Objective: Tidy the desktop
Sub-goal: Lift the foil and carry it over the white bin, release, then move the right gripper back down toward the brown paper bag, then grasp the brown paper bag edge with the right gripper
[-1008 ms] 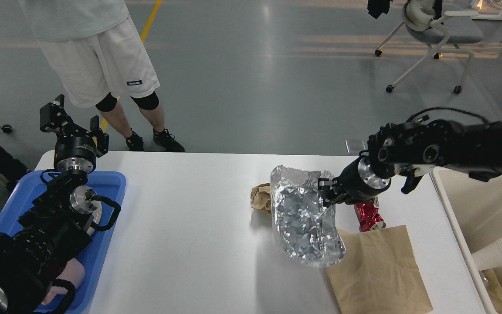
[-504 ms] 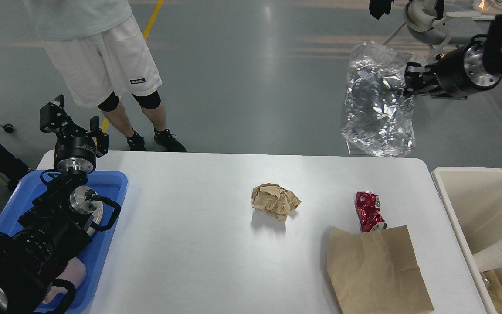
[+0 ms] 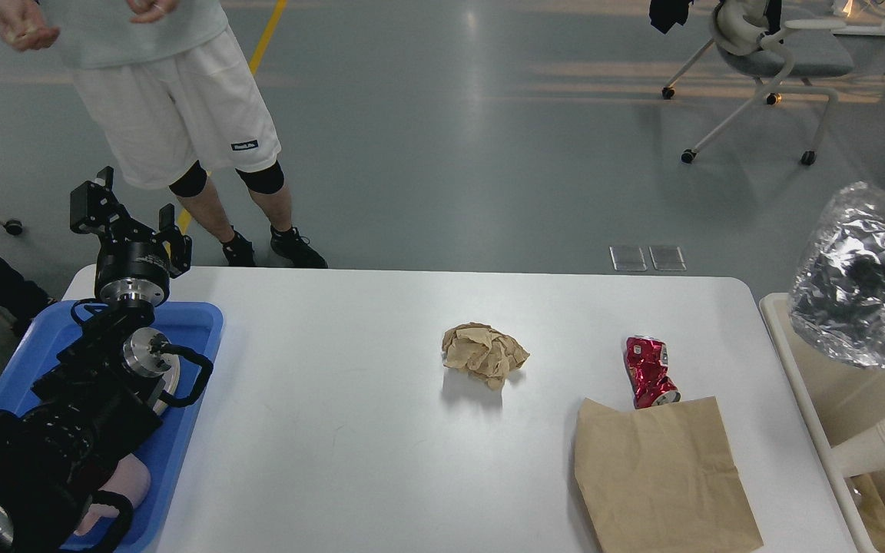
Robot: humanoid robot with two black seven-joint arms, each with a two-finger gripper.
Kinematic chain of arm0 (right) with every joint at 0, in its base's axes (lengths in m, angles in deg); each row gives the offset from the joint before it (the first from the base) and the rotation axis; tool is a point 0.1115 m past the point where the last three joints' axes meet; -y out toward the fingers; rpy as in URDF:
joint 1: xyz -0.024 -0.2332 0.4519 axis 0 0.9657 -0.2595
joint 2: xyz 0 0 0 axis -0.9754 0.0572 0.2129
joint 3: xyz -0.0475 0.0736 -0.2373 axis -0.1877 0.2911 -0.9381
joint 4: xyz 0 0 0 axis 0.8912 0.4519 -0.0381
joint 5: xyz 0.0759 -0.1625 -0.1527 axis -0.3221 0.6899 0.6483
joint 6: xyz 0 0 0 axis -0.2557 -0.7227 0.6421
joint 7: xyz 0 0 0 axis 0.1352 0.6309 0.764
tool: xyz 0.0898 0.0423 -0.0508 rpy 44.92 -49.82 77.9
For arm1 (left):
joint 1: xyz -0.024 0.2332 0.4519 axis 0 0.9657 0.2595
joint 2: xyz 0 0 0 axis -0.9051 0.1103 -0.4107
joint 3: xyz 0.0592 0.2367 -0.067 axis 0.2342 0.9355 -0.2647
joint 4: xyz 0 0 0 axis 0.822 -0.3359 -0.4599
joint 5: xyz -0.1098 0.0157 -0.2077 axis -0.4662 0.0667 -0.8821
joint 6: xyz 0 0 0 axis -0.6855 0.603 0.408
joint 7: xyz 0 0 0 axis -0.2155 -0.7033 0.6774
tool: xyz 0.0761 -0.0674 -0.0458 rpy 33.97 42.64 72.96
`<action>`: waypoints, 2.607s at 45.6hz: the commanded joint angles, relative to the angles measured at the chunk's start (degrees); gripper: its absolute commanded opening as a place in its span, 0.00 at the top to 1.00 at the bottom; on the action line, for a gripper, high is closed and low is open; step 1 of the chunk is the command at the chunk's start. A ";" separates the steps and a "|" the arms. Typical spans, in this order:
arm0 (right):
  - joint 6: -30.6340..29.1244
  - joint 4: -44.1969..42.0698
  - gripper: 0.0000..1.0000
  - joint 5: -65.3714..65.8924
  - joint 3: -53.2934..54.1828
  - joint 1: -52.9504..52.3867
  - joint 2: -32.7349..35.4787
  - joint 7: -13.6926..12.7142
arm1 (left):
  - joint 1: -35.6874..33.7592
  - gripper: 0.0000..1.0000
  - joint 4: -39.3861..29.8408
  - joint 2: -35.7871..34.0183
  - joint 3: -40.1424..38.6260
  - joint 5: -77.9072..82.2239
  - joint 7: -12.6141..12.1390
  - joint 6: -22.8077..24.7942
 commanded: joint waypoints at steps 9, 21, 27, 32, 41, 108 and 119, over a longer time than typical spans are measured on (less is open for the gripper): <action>10.77 -12.48 0.21 -3.56 8.66 21.54 -0.66 0.11 | 0.00 0.04 -0.08 0.00 0.00 0.00 0.00 0.00; 10.24 -14.87 0.00 -3.65 8.75 27.88 -2.51 0.29 | 0.00 0.04 0.00 0.00 0.00 0.00 0.00 0.00; 9.98 -13.81 0.00 -3.65 8.49 27.71 -3.91 0.38 | 0.00 0.04 0.00 0.00 0.00 0.00 0.00 0.00; 9.89 -11.27 0.00 -3.30 7.96 25.43 -5.40 0.38 | 0.00 0.04 0.00 0.00 0.00 0.00 0.00 0.00; 9.89 -1.61 0.00 0.47 -0.81 12.08 -8.21 0.29 | 0.00 0.04 0.00 0.00 0.00 0.00 0.00 0.00; -23.25 25.57 0.00 1.80 -14.02 -7.37 -25.97 -0.33 | 0.00 0.04 0.00 0.00 0.00 0.00 0.00 0.00; -18.77 24.25 0.00 1.80 -13.75 -4.20 -26.85 -0.24 | 0.00 0.04 -0.08 0.00 0.00 0.00 0.00 0.00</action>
